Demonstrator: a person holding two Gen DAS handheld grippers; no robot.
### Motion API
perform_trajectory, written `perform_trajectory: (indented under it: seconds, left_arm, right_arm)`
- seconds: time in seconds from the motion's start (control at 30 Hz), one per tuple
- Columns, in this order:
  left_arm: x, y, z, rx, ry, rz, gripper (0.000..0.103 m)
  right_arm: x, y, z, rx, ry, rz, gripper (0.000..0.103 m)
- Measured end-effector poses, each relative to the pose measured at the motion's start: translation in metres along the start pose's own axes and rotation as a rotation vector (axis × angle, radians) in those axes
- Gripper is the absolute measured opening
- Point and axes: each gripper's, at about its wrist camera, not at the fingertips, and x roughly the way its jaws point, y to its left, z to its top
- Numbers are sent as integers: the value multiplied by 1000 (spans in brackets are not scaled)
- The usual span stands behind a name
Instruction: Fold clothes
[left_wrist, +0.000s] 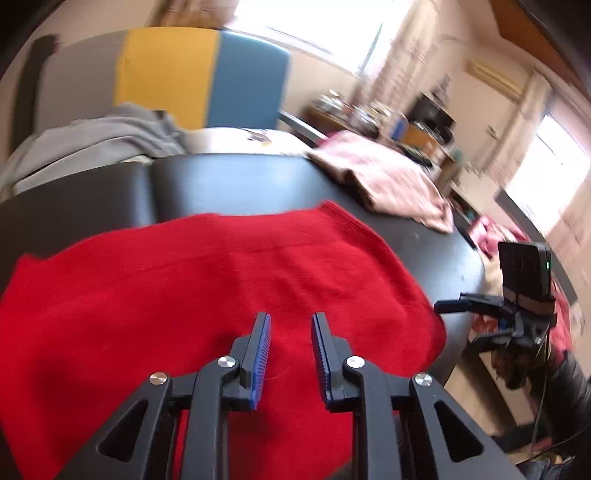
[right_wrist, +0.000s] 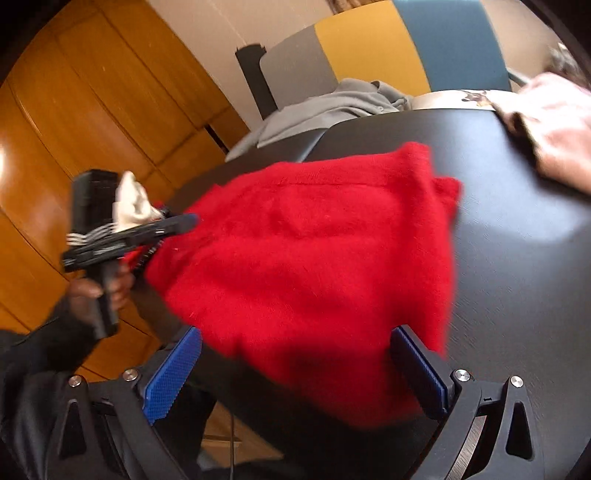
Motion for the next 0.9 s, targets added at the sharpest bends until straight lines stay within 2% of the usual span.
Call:
perform_trajectory:
  seconds: [0.13,0.2,0.33,0.43,0.5,0.53,0.57,0.6,0.63,0.67,0.7,0.73,0.83,0.9]
  left_arm:
    - [29,-22,15,44,35,-65,23]
    - [36,-29,16,61,57,-81,23]
    - [59,-35,20,91,101,-97,23]
    - [63,-35,19,99,122,-85,23]
    - [66,-34,18,104,136,-78,23]
    - [67,-34,18,107,144,-74,23]
    - [68,-33,17,109,151,-70,23]
    - [70,-33,17,112,158,-67,22]
    - [71,-33,16,115,165,-63,22]
    - [72,-33,16,117,172,-59,22]
    - [74,-32,16,120,179,-55,22]
    - [75,-32,15,125,185,-52,22]
    - [73,-44,16,163,178,-61,22]
    - [74,-50,19,173,172,-78,22]
  right_arm:
    - [-19,-29,-11,78,-44,-4,103]
    - [-19,-46,-10,124,-68,59,103]
    - [-1,-63,0,158,-62,181,103]
    - [11,-69,17,172,-49,319,103]
    - [22,-72,28,202,4,506,103]
    - [24,-71,31,203,28,543,103]
    - [26,-68,34,195,60,604,103]
    - [29,-64,38,182,111,700,103]
    - [32,-59,40,162,169,750,103]
    - [38,-52,39,118,256,736,103]
    - [46,-45,35,65,362,662,103]
    - [51,-44,33,46,417,624,103]
    - [49,-46,41,37,432,630,103]
    - [48,-58,55,42,354,574,103]
